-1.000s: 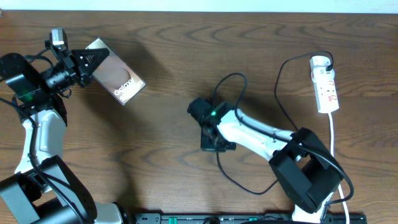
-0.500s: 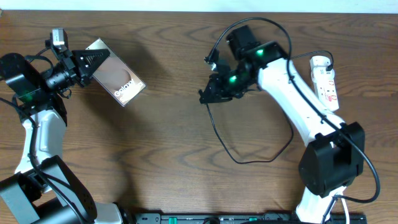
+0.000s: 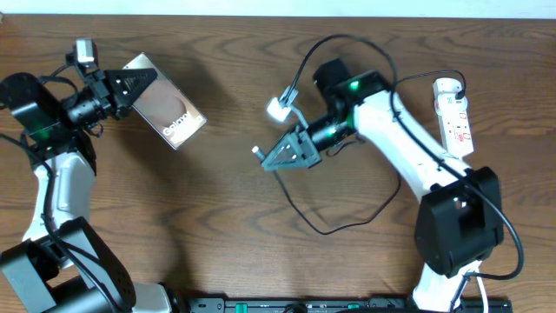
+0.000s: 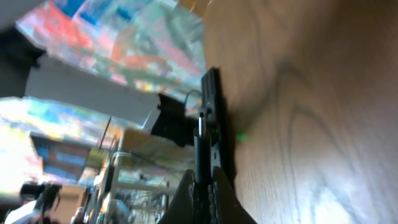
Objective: Plug charger to phone and switch on socket
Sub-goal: 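Bring the held plug to the phone's bottom port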
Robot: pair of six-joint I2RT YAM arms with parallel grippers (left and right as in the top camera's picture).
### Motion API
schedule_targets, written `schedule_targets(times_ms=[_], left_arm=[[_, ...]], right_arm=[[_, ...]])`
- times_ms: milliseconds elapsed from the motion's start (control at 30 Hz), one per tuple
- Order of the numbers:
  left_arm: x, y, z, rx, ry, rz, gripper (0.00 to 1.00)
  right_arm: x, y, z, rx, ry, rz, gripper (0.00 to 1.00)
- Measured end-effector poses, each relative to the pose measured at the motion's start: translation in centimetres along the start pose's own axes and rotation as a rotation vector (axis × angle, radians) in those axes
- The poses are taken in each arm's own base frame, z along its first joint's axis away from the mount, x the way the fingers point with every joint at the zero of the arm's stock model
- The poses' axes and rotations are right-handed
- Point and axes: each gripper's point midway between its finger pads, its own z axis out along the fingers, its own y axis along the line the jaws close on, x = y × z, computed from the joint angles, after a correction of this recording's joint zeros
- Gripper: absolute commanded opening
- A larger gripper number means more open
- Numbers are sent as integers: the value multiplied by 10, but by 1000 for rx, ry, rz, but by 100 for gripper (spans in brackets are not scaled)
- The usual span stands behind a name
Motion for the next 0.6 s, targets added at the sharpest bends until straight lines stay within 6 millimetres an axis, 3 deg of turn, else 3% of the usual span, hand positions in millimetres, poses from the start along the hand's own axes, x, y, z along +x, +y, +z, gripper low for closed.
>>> schedule_targets(times_ms=[233,600], left_arm=[[16,-7,27,29,75,24,7],[35,-14,64,47,130,29,7]], right_arm=[[15,7,30,-136,-7,-60,1],[-13,15,31,-218,-70,-134,1]])
